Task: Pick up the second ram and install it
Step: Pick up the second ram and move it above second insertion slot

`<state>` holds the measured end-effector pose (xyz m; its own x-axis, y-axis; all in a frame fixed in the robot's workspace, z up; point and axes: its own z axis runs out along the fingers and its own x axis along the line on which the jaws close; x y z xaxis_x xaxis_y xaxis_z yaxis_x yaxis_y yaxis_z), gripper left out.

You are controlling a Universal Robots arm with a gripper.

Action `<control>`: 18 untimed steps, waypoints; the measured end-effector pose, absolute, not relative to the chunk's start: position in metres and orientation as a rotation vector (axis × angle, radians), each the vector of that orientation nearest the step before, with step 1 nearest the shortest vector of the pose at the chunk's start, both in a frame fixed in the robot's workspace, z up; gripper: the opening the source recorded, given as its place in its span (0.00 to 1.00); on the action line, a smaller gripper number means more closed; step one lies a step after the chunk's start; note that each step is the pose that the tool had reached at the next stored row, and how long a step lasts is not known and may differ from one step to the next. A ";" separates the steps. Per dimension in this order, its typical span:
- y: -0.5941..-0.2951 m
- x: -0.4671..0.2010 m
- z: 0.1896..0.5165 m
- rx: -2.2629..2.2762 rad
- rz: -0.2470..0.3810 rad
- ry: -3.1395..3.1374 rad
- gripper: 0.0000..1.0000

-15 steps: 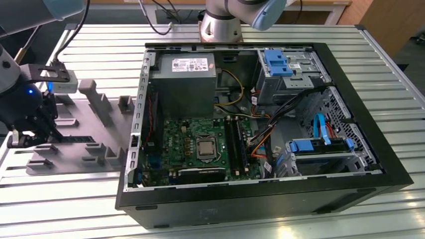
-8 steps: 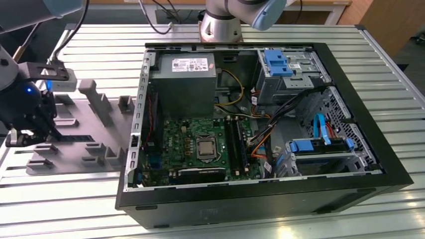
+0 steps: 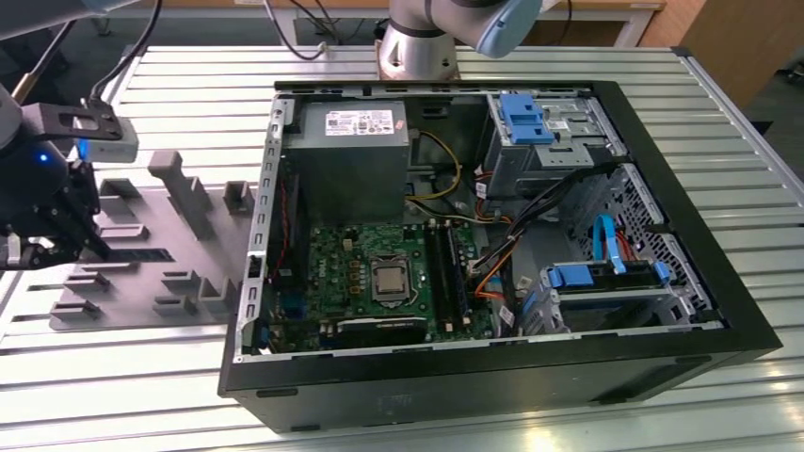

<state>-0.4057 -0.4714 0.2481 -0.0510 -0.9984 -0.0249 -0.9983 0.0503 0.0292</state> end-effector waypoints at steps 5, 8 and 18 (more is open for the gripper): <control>-0.471 -0.406 0.254 2.163 -0.060 -2.275 0.14; -0.471 -0.406 0.257 2.162 -0.060 -2.275 0.14; -0.471 -0.406 0.259 2.163 -0.060 -2.275 0.14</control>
<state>-0.4058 -0.4714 0.2588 -0.0510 -0.9984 -0.0248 -0.9983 0.0503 0.0292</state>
